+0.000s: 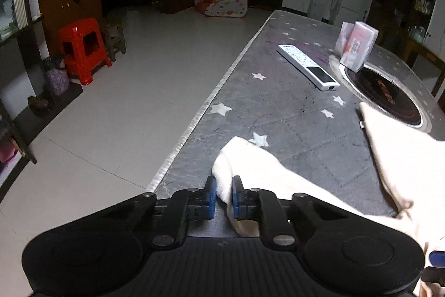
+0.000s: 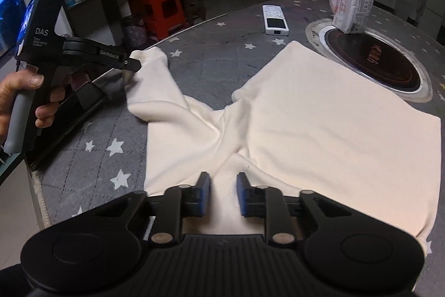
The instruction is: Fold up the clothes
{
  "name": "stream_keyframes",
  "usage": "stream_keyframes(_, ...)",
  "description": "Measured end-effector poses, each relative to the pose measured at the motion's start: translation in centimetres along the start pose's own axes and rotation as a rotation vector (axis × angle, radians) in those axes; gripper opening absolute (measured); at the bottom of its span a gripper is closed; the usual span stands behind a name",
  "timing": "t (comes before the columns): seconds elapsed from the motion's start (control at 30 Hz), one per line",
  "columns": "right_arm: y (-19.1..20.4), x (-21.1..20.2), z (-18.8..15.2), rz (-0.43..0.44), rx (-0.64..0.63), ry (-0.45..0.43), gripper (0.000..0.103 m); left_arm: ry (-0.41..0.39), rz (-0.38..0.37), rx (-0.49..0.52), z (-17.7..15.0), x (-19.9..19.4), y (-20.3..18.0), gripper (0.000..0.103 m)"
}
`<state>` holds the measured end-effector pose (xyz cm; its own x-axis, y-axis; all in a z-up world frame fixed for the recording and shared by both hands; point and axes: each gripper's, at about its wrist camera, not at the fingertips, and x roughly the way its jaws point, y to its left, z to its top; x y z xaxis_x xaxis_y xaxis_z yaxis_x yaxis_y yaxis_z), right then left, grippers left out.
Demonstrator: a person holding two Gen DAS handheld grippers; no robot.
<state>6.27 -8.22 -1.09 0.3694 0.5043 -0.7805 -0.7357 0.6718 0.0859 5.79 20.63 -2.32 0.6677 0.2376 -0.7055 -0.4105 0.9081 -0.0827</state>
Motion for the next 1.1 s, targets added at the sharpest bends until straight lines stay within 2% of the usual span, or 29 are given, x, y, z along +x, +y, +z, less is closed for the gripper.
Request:
stream_keyframes(0.07,0.0,-0.2,0.1,-0.009,0.012,-0.01,0.005,-0.027,0.005,-0.016,0.0,-0.9,0.4,0.01)
stream_keyframes(0.27,-0.5,-1.3,1.2,-0.01,0.061,-0.084,0.004,-0.114,0.017,-0.056,-0.1,-4.4,1.8,0.009)
stream_keyframes(0.33,-0.7,-0.5,1.3,-0.001,0.079,-0.069,0.004,-0.129,0.01,-0.074,0.1,-5.1,2.2,0.009)
stream_keyframes(0.43,-0.9,1.0,1.1,0.032,0.094,-0.01,0.006,-0.151,-0.009,-0.083,0.6,-6.2,2.4,0.009)
stream_keyframes(0.6,-0.9,-1.4,1.1,0.026,0.078,-0.058,0.012,-0.204,-0.072,-0.06,1.7,-8.7,1.0,0.009)
stream_keyframes(0.73,-1.6,-4.1,0.9,-0.031,0.058,-0.083,0.015,-0.251,-0.166,-0.009,2.2,-11.3,-2.2,0.009)
stream_keyframes(0.93,-4.3,-7.5,-0.9,-0.112,0.108,-0.115,0.019,-0.278,-0.328,0.112,0.9,-14.3,-9.5,0.009)
stream_keyframes(1.1,-7.1,-9.5,-3.5,-0.155,0.182,-0.129,0.019,-0.227,-0.43,0.216,-1.3,-14.1,-16.0,0.01)
